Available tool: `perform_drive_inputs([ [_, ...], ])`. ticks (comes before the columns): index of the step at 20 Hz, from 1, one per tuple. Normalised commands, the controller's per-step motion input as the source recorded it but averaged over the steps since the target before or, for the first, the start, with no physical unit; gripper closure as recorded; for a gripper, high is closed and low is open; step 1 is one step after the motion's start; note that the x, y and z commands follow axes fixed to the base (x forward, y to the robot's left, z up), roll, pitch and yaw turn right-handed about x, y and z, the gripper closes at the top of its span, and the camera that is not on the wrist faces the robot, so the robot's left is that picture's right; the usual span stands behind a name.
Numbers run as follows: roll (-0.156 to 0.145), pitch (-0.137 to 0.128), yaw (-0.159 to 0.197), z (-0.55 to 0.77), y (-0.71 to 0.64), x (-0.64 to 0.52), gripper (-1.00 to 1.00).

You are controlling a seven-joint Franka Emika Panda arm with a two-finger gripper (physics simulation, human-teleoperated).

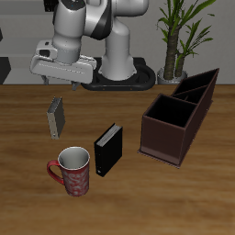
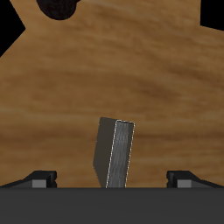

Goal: Place the yellow book into the left desk caddy's back compartment

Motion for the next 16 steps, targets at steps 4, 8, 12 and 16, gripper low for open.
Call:
perform_drive_inputs([
  [4, -0.017, 0.006, -0.01, -0.17, -0.1, -0.04, -1.0],
  [8, -0.019, 0.009, -0.015, -0.17, -0.14, -0.04, -1.0],
  [12, -0.02, 0.019, 0.013, -0.22, -0.13, -0.03, -1.0],
  [16, -0.017, 0.021, -0.009, -0.23, -0.09, 0.0, -1.0],
])
